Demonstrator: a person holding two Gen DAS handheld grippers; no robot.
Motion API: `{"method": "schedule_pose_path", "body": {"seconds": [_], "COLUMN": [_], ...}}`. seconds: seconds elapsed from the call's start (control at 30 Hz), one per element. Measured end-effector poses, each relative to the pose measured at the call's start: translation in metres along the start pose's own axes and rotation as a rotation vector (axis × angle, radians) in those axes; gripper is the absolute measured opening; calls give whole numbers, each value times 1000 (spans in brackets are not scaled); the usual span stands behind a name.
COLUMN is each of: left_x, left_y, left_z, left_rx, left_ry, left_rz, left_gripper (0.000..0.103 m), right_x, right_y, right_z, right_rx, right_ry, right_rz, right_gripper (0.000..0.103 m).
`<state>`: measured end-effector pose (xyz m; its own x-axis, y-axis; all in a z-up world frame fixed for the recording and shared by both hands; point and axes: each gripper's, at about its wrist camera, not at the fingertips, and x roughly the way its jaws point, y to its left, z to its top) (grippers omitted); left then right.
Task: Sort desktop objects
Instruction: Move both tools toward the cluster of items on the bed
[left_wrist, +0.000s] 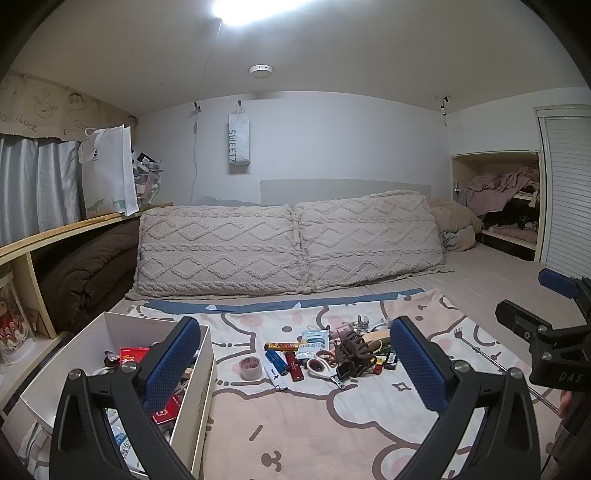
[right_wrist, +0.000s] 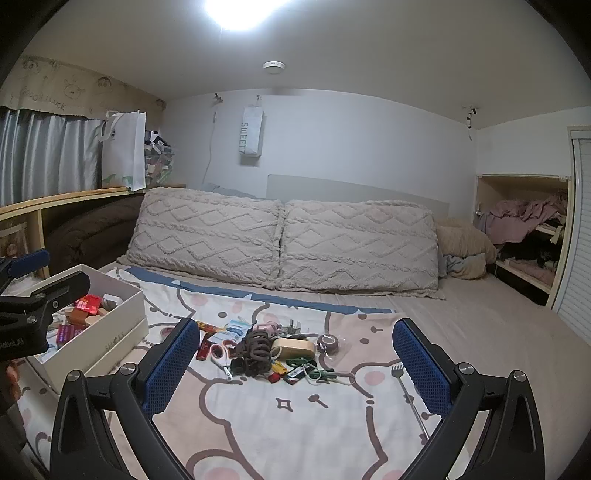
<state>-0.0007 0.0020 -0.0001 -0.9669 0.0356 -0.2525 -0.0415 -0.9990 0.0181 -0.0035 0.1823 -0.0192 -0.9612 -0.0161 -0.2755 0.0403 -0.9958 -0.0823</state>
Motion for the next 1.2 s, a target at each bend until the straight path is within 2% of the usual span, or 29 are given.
{"method": "schedule_pose_path", "body": {"seconds": [0.4,0.8,1.2], "left_x": [0,12,47], "left_y": [0,5,11], "left_z": [0,-9,-24], "left_rx": [2,5,-20], "left_ry": [1,28,107], "left_rz": [-1,12,32], "left_gripper": [103,103,103], "right_x": [1,19,53], "right_y": [1,3,0], "right_z": [-1,-9,-26], "right_rx": [1,0,16], "right_ry": [4,51,124], "right_rz": [3,-3,6], "right_gripper": [103,103,103]}}
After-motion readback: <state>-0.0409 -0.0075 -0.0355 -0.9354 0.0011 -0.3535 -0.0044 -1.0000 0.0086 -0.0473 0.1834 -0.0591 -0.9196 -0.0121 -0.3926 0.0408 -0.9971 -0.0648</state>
